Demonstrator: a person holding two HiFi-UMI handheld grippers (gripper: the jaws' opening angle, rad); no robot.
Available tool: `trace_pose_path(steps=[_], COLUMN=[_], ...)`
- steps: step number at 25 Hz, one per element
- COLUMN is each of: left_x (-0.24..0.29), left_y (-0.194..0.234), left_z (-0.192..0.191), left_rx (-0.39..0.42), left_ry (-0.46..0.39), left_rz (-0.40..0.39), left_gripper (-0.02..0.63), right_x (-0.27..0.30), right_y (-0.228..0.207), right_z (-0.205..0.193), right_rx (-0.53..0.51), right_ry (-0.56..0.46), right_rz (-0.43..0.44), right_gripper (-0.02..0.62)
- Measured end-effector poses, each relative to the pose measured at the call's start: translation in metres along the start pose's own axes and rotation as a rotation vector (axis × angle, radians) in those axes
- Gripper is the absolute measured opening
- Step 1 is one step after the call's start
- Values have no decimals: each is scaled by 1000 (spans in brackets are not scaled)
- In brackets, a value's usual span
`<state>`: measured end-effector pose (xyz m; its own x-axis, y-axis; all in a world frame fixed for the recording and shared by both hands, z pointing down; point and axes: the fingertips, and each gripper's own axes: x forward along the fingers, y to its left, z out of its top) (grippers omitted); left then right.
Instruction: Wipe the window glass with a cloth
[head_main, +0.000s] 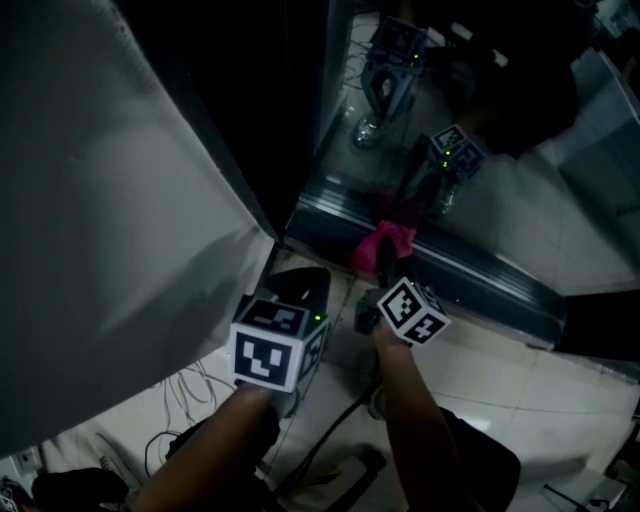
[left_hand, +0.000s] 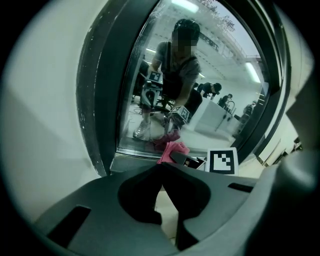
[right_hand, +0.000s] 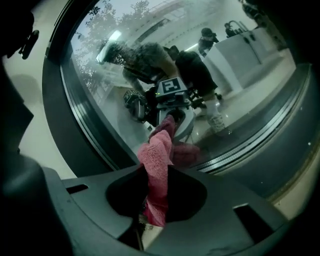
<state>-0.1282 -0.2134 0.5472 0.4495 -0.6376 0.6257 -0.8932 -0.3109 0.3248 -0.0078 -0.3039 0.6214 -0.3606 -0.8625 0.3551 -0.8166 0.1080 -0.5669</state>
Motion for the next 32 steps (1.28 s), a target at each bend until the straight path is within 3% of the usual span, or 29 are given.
trace_pose_path(steps=[3,7,9,13,19,24,32], left_x=[-1,-2,-3,-6,-9,-11,-13], left_y=[3,6,9,19,27,32,35], left_z=[0,0,-1,1,-7,-8,-9], left_rx=[-9,-20,-28,-46,-66,-80,-91], left_ry=[-1,-4,-4,-9,12,20,16], left_rz=[6,18,29,44,66,69,68], left_gripper=[0,0,0,0,0,0,0], right_x=[6,16,21,29,34,35,53], right_y=[12,22,30,54,57,83,65], right_z=[-9,-23,-32,-44,-47,-38,-53], right_rx=[51,238,255,9,-249,-512,-310], right_ry=[22,26,50,135,233,244,275], right_rz=[22,47,61,92,96,157,122], right_gripper=[61,61,61,61,61,61,61])
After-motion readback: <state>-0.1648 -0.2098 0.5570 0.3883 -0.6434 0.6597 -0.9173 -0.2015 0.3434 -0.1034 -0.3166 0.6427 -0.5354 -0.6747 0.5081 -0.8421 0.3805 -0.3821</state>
